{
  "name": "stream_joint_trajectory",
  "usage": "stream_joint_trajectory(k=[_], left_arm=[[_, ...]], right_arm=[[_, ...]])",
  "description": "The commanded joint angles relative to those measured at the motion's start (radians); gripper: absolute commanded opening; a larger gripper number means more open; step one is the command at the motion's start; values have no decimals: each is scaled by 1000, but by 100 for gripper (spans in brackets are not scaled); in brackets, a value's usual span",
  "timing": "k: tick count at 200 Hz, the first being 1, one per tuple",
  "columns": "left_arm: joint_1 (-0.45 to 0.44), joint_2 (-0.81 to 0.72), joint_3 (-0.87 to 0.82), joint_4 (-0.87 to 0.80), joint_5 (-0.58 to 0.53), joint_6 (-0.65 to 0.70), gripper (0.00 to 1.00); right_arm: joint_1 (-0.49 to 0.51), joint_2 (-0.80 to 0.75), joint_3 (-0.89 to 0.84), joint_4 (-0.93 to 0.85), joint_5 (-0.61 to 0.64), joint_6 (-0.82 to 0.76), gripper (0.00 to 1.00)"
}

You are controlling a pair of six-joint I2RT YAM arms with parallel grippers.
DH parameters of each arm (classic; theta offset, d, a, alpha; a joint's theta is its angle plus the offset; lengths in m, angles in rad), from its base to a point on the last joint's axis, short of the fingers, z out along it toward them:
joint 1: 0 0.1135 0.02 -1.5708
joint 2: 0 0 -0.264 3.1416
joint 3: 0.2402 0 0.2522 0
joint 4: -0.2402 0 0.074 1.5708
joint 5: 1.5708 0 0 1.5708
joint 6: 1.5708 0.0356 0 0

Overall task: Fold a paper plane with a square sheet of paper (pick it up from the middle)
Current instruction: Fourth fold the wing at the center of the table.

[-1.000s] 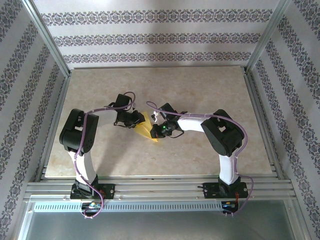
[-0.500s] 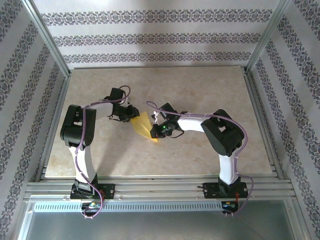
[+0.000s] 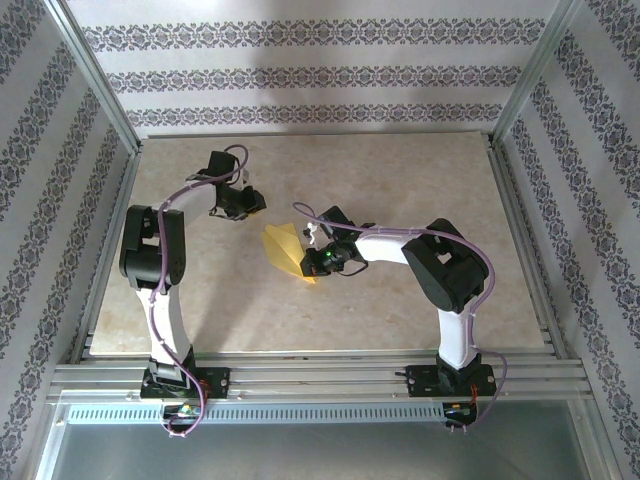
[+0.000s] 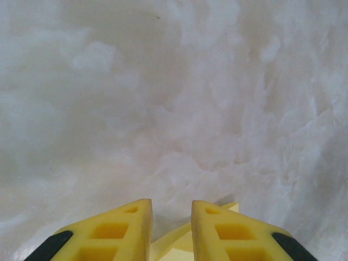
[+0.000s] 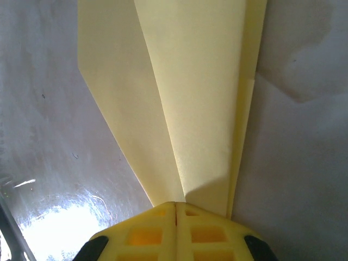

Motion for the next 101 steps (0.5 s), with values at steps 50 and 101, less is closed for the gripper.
stream_joint_trajectory(k=[50,101], left_arm=[[-161,-328,-423,256,98,-246,21],[-283,-294,-499,342,102,-342,17]], right_arm=[[-14,67,-46,-125,58,3,5],[-15,77,-44,-130,61,4,5]])
